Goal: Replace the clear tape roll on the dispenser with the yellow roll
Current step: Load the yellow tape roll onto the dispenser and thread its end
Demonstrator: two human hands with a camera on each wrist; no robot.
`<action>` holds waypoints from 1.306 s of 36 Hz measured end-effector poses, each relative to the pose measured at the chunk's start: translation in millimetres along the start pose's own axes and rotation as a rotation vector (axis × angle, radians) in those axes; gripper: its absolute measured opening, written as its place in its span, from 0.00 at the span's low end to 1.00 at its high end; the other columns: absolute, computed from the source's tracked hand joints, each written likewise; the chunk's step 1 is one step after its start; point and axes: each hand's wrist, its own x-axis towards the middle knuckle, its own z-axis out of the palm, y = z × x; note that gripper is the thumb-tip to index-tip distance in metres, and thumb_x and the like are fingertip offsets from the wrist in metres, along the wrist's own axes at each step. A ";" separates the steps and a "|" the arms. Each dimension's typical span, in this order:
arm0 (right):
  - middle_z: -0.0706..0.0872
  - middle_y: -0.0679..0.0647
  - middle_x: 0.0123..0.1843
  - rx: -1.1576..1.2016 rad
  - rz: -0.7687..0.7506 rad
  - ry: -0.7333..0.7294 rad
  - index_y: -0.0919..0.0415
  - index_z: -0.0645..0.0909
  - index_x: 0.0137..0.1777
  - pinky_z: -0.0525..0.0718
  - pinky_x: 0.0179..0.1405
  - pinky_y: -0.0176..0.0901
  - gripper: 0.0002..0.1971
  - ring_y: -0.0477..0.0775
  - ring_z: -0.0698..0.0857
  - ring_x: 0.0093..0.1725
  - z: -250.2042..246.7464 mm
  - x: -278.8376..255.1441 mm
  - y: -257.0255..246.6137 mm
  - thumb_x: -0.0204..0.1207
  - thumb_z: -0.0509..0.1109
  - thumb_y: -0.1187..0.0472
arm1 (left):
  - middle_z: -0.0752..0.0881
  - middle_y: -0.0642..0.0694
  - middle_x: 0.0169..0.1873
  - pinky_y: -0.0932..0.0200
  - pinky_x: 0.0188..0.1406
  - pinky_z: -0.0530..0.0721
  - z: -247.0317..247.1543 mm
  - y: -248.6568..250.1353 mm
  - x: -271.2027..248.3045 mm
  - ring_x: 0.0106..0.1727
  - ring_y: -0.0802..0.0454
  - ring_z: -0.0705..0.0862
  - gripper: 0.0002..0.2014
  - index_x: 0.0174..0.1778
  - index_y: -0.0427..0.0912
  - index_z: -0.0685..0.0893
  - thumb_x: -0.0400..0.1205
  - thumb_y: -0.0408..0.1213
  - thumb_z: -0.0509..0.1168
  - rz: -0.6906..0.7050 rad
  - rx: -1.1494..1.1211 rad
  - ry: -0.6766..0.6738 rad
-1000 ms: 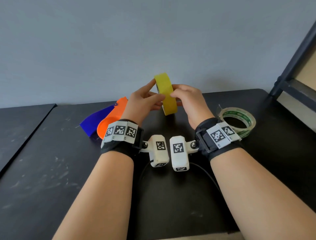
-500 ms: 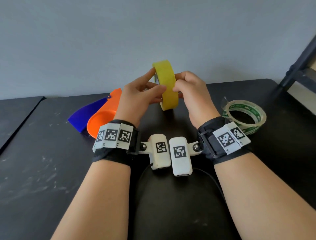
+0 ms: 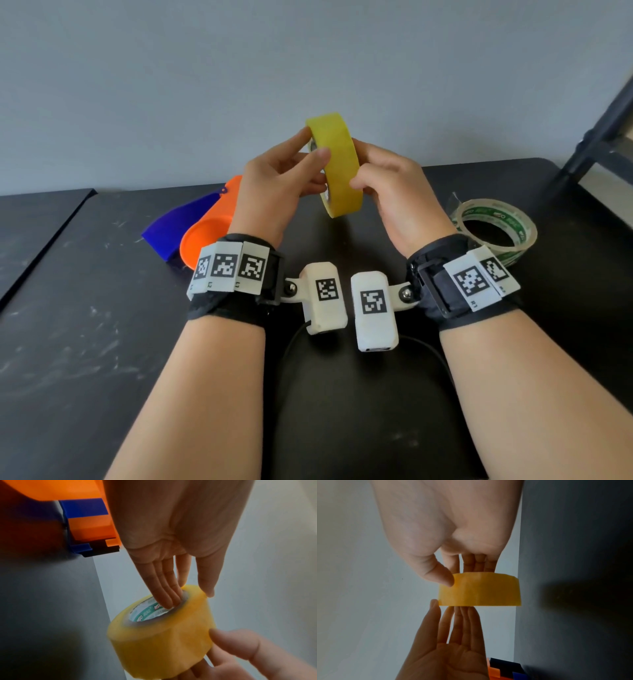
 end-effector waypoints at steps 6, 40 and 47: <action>0.91 0.63 0.54 0.016 -0.006 0.040 0.50 0.88 0.54 0.81 0.65 0.70 0.18 0.69 0.86 0.59 -4.9 1.7 -2.2 0.72 0.63 0.65 | 0.86 0.43 0.41 0.59 0.50 0.87 -0.8 -3.6 0.2 0.43 0.52 0.85 0.37 0.81 0.44 0.66 0.77 0.26 0.71 -0.025 0.093 -0.171; 0.91 0.53 0.46 0.019 0.000 -0.019 0.49 0.90 0.42 0.81 0.66 0.54 0.14 0.55 0.87 0.53 -9.5 7.1 11.1 0.66 0.64 0.60 | 0.90 0.30 0.49 0.51 0.53 0.90 1.1 -5.0 -0.6 0.45 0.47 0.89 0.23 0.70 0.31 0.79 0.78 0.28 0.71 -0.038 -0.013 0.004; 0.92 0.60 0.47 0.034 0.026 0.005 0.50 0.91 0.41 0.81 0.68 0.64 0.14 0.61 0.88 0.53 -6.0 10.2 11.4 0.65 0.64 0.61 | 0.88 0.40 0.47 0.54 0.55 0.89 -2.6 -7.5 1.8 0.47 0.48 0.88 0.31 0.76 0.42 0.76 0.75 0.27 0.73 -0.038 0.154 -0.138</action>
